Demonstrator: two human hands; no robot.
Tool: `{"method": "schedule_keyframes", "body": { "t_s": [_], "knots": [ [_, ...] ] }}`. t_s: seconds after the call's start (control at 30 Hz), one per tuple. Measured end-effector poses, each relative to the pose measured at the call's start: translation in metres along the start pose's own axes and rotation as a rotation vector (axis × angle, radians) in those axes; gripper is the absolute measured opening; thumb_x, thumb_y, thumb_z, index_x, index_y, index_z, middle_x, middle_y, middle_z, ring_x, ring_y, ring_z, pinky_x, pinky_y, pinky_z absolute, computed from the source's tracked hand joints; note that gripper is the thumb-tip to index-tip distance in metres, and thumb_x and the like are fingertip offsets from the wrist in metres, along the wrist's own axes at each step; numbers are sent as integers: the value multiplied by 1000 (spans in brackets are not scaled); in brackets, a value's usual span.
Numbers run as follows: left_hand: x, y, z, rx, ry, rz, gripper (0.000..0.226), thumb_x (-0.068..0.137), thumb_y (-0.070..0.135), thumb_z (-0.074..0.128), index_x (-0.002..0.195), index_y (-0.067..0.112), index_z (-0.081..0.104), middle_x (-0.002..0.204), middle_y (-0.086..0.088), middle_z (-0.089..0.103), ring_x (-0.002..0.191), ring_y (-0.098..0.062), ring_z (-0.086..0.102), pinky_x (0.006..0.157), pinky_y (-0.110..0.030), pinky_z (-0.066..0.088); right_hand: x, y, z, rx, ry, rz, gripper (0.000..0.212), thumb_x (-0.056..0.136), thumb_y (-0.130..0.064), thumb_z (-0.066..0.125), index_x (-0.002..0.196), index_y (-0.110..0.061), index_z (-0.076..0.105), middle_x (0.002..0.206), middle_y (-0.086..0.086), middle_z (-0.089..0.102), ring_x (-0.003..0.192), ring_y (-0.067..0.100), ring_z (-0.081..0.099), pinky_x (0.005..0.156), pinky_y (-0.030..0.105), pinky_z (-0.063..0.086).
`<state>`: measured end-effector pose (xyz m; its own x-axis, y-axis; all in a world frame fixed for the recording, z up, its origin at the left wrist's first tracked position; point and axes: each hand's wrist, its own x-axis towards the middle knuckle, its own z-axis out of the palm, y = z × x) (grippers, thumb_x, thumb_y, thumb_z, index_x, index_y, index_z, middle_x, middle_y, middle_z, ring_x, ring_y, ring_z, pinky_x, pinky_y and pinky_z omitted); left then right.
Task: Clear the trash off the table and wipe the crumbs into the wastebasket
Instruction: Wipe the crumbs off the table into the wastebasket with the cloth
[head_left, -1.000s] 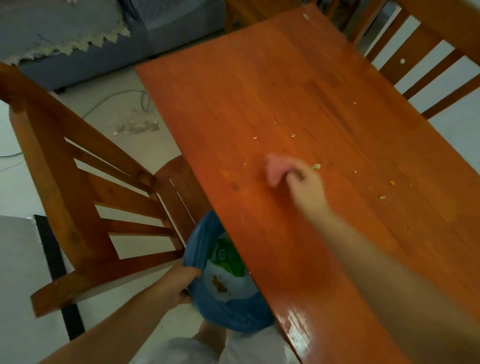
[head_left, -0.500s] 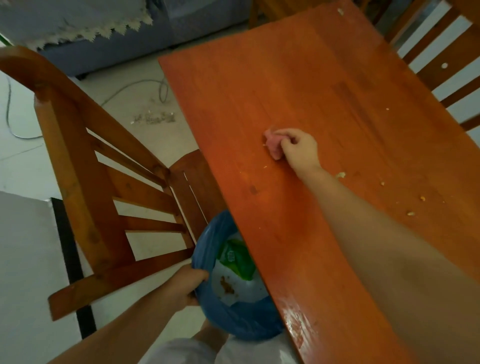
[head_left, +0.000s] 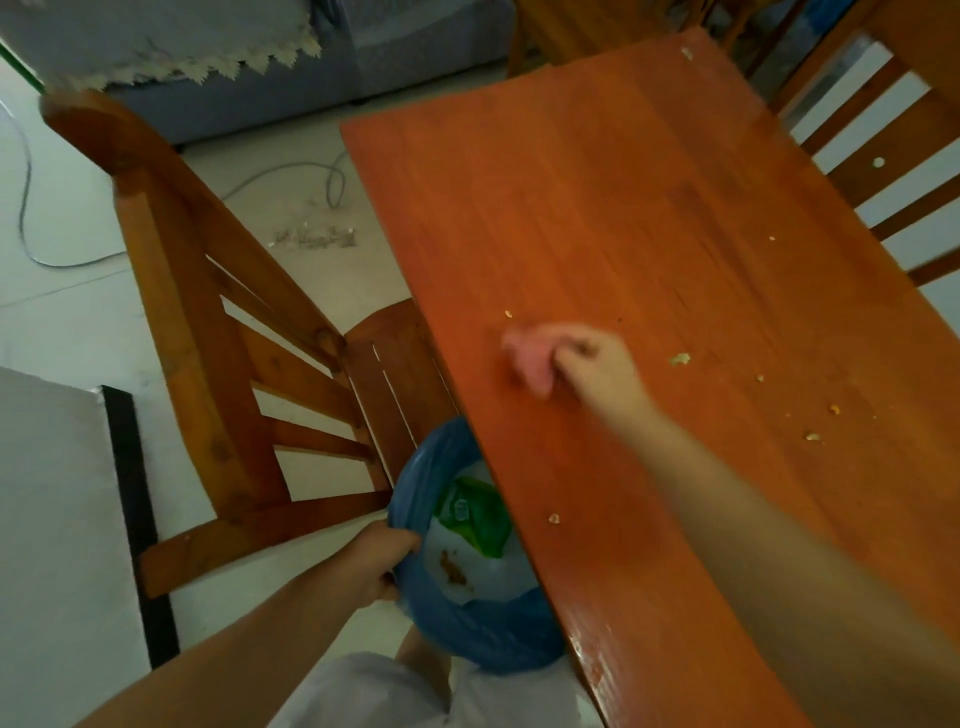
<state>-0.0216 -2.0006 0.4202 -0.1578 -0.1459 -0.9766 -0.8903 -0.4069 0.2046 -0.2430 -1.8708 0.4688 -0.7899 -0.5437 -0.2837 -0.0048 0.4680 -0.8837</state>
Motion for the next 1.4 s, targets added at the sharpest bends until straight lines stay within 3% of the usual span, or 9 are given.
{"method": "schedule_keyframes", "body": {
  "t_s": [0.1, 0.2, 0.43, 0.63, 0.73, 0.87, 1.03, 1.23, 1.4],
  "knots": [
    [0, 0, -1, -17, -5, 4, 29, 85, -6, 45, 111, 3, 51, 90, -15, 60, 84, -31, 59, 81, -46, 54, 86, -6, -4, -45, 170, -24, 42, 79, 8, 37, 109, -7, 62, 102, 7, 64, 70, -9, 57, 68, 9, 43],
    [1, -2, -1, -13, -4, -1, 29, 84, -7, 45, 110, 4, 51, 89, -14, 60, 87, -32, 59, 79, -46, 54, 112, -2, 11, -228, 182, -42, 40, 79, -2, 41, 111, -13, 64, 113, 10, 64, 95, 9, 60, 85, 23, 43],
    [3, -4, 0, 24, 6, 3, 32, 85, -5, 44, 116, 3, 49, 100, -17, 60, 102, -36, 58, 86, -48, 54, 3, 3, 33, -346, -239, -192, 35, 81, 5, 49, 101, -14, 70, 111, -1, 63, 105, 6, 52, 96, 20, 38],
    [-3, -9, 6, 38, -22, 34, 34, 85, -6, 44, 117, 3, 49, 105, -17, 60, 102, -35, 57, 84, -48, 53, -96, 18, 27, -226, -426, -18, 39, 79, 8, 47, 100, -14, 72, 105, -5, 67, 94, -1, 59, 86, 14, 47],
    [-7, -16, 10, 23, -21, 44, 30, 85, -8, 43, 112, 3, 50, 89, -13, 60, 86, -30, 59, 69, -41, 54, -94, 21, 0, -15, -226, 153, 40, 87, 8, 42, 110, -14, 66, 96, -10, 65, 72, -11, 59, 64, 8, 46],
    [-18, -26, 19, 22, -15, 76, 27, 85, -9, 42, 107, 3, 52, 85, -11, 61, 77, -26, 58, 61, -36, 52, -81, 46, -28, -28, 212, 164, 45, 87, 8, 40, 121, -14, 58, 110, 5, 63, 78, 9, 55, 63, 11, 43],
    [-28, -48, 25, -16, 5, 109, 26, 87, -8, 43, 110, 4, 47, 87, -12, 58, 88, -30, 58, 75, -44, 53, -136, 57, 29, -287, 110, -79, 43, 82, 10, 45, 118, -8, 60, 127, 9, 56, 116, 13, 48, 103, 17, 31],
    [-38, -77, 33, -61, 69, 138, 39, 88, -5, 45, 127, -2, 44, 85, -12, 53, 90, -32, 54, 76, -45, 50, -207, 43, 82, -180, -189, -211, 41, 82, 6, 44, 116, -8, 62, 121, 6, 60, 106, 2, 50, 92, -1, 29],
    [-51, -106, 40, -102, 131, 169, 25, 86, -7, 41, 110, -4, 48, 88, -17, 55, 94, -36, 53, 75, -44, 49, -208, 47, 27, -121, 194, -114, 46, 84, 12, 41, 122, -6, 58, 127, 7, 56, 117, 13, 48, 102, 15, 31]
  ]
}}
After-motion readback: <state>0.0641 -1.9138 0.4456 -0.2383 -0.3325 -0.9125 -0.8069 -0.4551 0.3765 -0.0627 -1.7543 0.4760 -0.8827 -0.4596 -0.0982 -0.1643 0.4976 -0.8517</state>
